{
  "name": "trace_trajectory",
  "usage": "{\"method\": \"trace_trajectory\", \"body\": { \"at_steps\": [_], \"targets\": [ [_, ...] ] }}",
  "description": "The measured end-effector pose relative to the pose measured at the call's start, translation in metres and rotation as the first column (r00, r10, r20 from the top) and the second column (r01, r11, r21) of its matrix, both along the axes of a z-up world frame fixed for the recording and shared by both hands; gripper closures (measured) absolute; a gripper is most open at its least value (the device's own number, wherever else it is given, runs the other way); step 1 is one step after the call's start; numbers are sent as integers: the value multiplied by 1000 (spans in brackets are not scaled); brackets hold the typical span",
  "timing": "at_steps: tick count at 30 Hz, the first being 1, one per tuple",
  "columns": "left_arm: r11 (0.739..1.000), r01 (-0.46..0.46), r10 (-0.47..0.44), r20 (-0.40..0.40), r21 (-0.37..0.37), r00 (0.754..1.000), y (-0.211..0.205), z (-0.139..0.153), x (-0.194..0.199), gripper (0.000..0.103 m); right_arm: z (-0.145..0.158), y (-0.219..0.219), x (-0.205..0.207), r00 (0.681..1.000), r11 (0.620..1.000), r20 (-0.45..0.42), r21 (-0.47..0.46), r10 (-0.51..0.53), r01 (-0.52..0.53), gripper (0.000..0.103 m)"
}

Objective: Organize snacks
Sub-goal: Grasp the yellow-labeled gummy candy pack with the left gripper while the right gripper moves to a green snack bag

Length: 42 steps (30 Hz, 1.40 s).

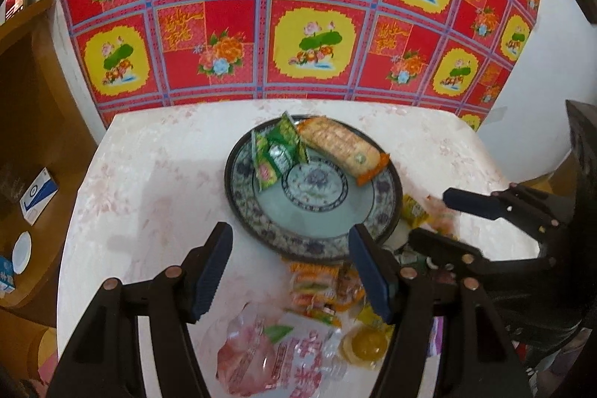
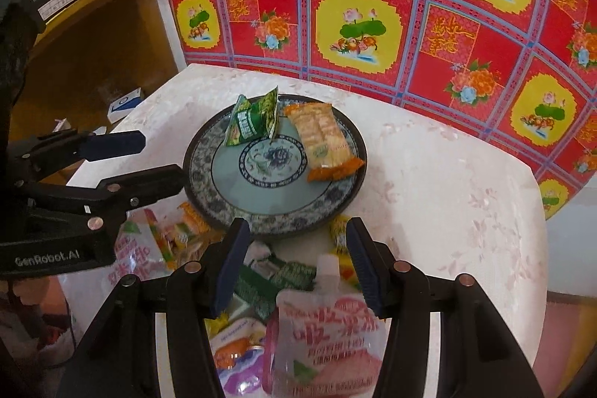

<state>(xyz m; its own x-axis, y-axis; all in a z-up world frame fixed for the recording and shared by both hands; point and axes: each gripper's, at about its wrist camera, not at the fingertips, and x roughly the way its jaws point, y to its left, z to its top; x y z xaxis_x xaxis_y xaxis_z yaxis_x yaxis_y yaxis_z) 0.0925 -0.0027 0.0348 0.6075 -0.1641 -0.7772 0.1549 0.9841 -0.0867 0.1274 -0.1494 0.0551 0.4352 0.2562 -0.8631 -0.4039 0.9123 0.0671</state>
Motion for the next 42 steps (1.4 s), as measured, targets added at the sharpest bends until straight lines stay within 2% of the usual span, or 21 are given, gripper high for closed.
{"method": "trace_trajectory", "body": {
  "at_steps": [7,16,28,33,35,39,41,42],
  "targets": [
    [1000,9,-10,-26,-22,1000,9,-7,-17,35,4,-4,-21,1000,999,21,-33,-14,15,48],
    [999,-3,0,-55,-45,999,22,-15,-38,35,3,-14,-39,999,999,3,-4,-51,51,48],
    [998,31,-35,-72,-51,997,7,-31,-24,35,-3,-26,-44,995,994,-30,35,-99,100,48],
    [998,60,-61,-59,-26,996,-2,-34,-15,36,-3,-28,-47,993,991,-34,65,-114,116,48],
    [997,75,-76,-56,-18,996,-6,-35,-14,44,-2,-29,-48,992,990,-35,74,-117,120,48],
    [993,115,-114,-79,9,990,-15,-43,-9,53,-2,-29,-48,992,989,-36,84,-122,125,48],
    [993,119,-117,-93,19,989,-17,-49,-9,62,-2,-29,-49,992,988,-37,87,-123,126,48],
    [993,117,-115,-90,13,989,-16,-50,-9,63,-2,-29,-49,992,988,-37,89,-124,127,48]
  ]
}}
